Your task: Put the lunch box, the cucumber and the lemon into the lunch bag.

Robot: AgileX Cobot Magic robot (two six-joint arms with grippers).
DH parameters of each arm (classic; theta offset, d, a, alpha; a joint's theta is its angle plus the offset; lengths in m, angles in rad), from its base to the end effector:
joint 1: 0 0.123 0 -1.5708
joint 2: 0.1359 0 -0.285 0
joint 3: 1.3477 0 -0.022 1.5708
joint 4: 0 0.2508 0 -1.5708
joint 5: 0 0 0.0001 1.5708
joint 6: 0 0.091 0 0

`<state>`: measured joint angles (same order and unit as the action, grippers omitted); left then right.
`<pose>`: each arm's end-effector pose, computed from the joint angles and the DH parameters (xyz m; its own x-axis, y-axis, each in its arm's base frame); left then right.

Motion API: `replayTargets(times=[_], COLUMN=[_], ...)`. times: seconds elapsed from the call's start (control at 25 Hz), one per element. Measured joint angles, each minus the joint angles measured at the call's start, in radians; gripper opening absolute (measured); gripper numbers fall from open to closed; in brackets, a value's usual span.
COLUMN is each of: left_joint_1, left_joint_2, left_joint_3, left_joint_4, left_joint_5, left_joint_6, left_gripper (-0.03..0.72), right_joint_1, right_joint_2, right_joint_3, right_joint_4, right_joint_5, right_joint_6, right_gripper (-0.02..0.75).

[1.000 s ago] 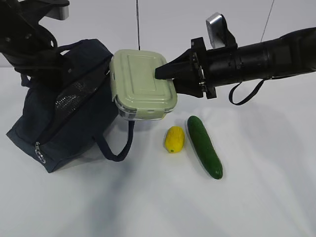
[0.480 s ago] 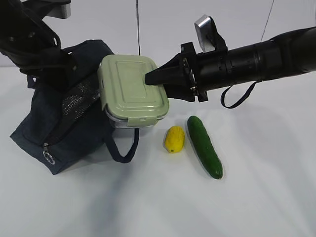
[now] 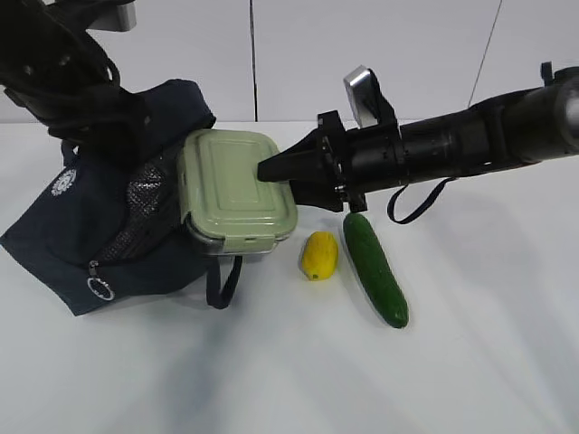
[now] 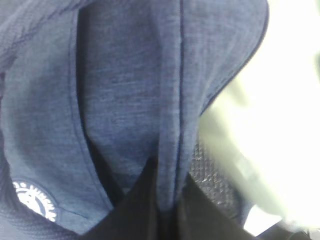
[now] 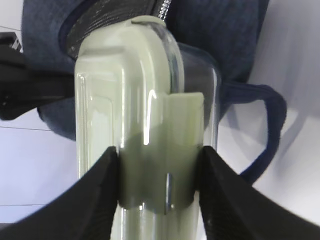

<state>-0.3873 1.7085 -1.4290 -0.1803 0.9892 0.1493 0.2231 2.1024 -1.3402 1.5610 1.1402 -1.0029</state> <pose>0.3301 -0.1494 0.2880 -0.8318 0.3921 -0.3929 0.4688 0.8753 -0.1189 0.3865 0.1725 0.1830 -0.9350 0.0096 -0.3544 -0.3366 0.2899 0.8959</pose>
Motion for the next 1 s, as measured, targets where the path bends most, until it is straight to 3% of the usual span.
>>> replayTargets(times=[0.48, 0.68, 1.0], left_joint_1=[-0.027, -0.066, -0.071], left_joint_2=[0.0, 0.0, 0.0], left_joint_3=[0.0, -0.001, -0.001], left_joint_4=[-0.035, -0.066, -0.12], left_joint_5=[0.012, 0.001, -0.011], left_joint_6=[0.018, 0.018, 0.018], left_gripper=[0.003, 0.003, 0.003], right_joint_1=[0.075, 0.085, 0.104], right_joint_2=[0.047, 0.068, 0.101], right_joint_3=[0.0, -0.036, -0.112], right_joint_4=[0.153, 0.173, 0.18], right_joint_5=[-0.031, -0.085, -0.171], right_joint_6=[-0.072, -0.083, -0.085], right_gripper=[0.351, 0.351, 0.351])
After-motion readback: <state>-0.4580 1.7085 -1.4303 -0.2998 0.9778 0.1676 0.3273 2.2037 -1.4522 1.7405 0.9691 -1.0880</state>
